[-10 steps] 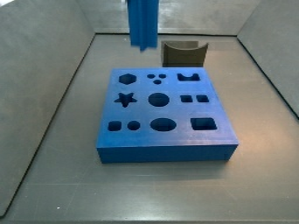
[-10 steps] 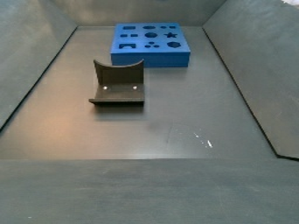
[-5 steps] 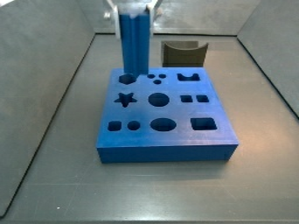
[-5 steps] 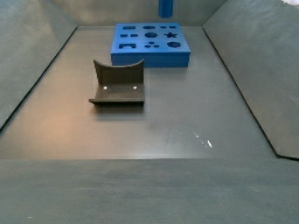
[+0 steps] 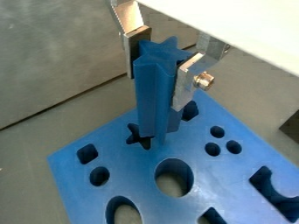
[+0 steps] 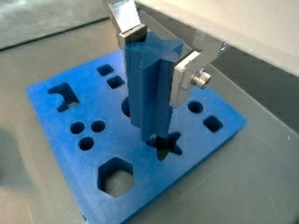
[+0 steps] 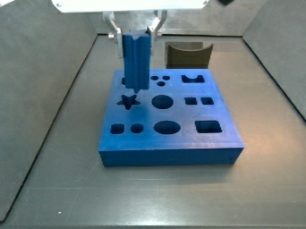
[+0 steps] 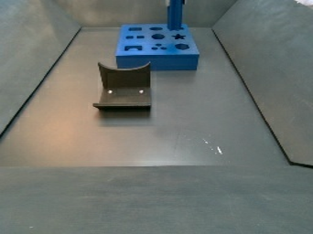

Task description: Insert the star object.

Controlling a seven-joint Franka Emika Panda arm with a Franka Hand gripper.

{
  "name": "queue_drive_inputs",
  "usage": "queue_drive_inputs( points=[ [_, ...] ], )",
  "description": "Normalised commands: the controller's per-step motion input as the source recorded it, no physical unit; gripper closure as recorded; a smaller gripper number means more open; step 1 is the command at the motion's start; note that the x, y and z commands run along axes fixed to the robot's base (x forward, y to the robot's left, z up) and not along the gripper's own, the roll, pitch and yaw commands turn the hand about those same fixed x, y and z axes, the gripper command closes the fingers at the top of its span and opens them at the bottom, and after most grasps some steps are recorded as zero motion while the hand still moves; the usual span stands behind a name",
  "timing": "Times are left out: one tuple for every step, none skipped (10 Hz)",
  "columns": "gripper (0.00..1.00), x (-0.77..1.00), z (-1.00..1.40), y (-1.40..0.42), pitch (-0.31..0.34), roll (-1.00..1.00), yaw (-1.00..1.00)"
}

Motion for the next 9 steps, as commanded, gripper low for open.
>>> queue_drive_inputs(
  points=[
    [1.00,-0.25,-0.36,0.00,0.000,0.00,-0.52],
    [1.00,-0.15,-0.33,0.00,0.000,0.00,-0.53],
    [1.00,-0.13,-0.38,-0.05,0.000,0.00,-0.44],
    [1.00,-0.08,-0.41,-0.09,0.000,0.00,-0.31],
    [1.00,0.00,-0.42,-0.04,0.000,0.00,-0.22],
    [1.00,0.00,-0.52,-0.10,0.000,0.00,-0.06],
    [1.00,0.00,-0.67,-0.23,-0.027,0.03,0.09],
    [1.00,0.00,-0.66,-0.22,-0.044,0.05,0.53],
    [1.00,0.00,-0.62,-0.22,-0.059,0.09,0.67]
  ],
)
